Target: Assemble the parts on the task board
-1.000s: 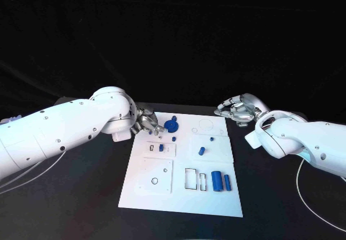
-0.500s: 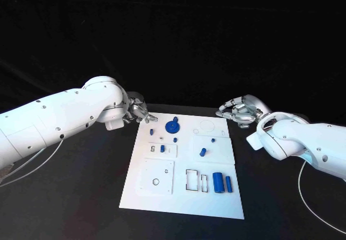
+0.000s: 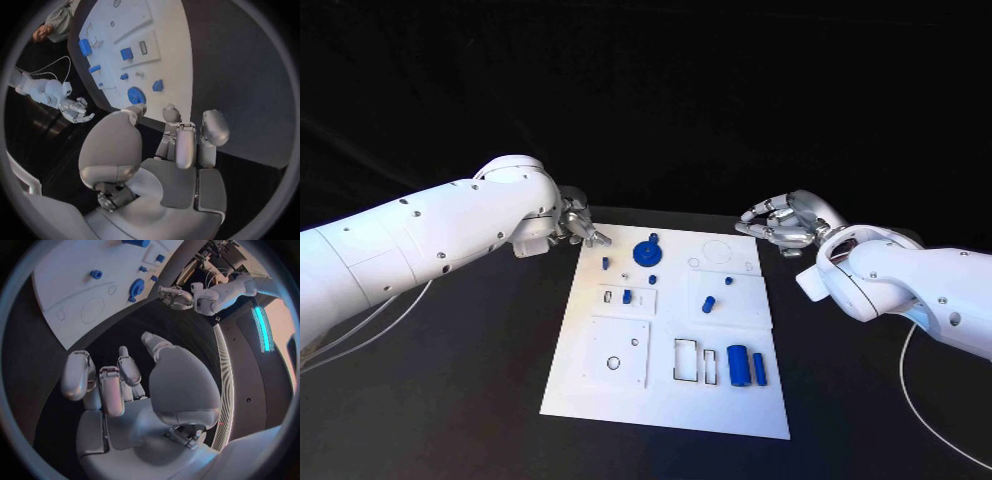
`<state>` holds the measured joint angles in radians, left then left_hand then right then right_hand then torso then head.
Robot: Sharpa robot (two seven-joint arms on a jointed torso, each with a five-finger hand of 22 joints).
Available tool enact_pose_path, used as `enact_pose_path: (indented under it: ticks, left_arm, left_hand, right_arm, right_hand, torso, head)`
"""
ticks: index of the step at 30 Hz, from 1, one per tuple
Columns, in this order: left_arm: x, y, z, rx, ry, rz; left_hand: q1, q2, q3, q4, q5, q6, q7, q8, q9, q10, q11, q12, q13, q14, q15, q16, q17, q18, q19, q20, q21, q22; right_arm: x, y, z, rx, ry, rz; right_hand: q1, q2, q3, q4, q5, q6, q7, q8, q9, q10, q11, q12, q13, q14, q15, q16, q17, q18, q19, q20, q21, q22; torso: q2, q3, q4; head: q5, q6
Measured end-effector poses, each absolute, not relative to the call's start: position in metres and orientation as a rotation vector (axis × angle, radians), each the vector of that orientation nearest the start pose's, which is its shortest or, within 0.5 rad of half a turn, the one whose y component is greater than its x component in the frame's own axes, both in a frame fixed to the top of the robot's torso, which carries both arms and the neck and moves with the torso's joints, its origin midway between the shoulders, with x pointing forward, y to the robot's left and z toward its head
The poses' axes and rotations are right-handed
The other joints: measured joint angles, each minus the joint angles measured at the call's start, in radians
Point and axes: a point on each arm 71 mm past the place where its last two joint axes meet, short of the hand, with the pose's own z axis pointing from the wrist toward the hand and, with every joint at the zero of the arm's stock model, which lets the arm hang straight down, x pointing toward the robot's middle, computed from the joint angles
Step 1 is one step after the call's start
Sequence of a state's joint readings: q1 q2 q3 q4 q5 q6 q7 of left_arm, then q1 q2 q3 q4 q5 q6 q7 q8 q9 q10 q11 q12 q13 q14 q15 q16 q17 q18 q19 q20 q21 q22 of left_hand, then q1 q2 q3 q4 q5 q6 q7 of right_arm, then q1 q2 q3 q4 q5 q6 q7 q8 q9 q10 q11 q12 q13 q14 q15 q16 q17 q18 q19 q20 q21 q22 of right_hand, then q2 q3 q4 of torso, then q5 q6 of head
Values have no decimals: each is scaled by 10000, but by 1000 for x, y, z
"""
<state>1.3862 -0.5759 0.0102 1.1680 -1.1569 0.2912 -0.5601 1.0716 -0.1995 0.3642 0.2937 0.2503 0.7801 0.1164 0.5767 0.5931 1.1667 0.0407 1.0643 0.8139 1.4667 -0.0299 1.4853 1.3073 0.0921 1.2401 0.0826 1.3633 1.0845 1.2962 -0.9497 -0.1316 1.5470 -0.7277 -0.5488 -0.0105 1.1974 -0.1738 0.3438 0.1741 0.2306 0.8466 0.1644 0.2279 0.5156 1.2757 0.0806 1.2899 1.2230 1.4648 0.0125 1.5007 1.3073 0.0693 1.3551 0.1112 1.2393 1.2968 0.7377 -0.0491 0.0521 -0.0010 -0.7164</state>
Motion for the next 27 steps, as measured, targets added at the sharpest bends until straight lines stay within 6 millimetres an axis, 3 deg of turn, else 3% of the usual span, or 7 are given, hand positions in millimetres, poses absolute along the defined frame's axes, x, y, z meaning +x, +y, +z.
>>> enact_pose_path:
  ticks: [18,27]
  left_arm:
    - [572,175,-149,-832,22772,-2381]
    - [571,173,-151,-732,23058,-2458]
  left_hand:
    - [-133,133,-154,-14,-1,297,-61,96,-44,76,-71,153,96,0,-1,37,0,0,108,-38,40,105]
    - [63,329,-180,-40,-1,480,-164,213,-44,146,-141,200,112,0,-1,77,0,0,107,-38,78,140]
  right_arm:
    - [490,-264,-167,6034,15672,8347]
    - [490,-264,-167,6025,15675,8359]
  right_hand:
    - [1,0,0,-1,54,0,0,39,-2,0,0,0,0,0,0,0,-1,-1,0,0,0,0]
    - [1,-1,-28,28,54,0,0,39,-2,0,0,0,0,0,0,0,7,0,1,0,-61,-18]
  torso:
    - [0,14,-2]
    - [-10,19,6]
  head:
    - [-73,-44]
    - [-51,-76]
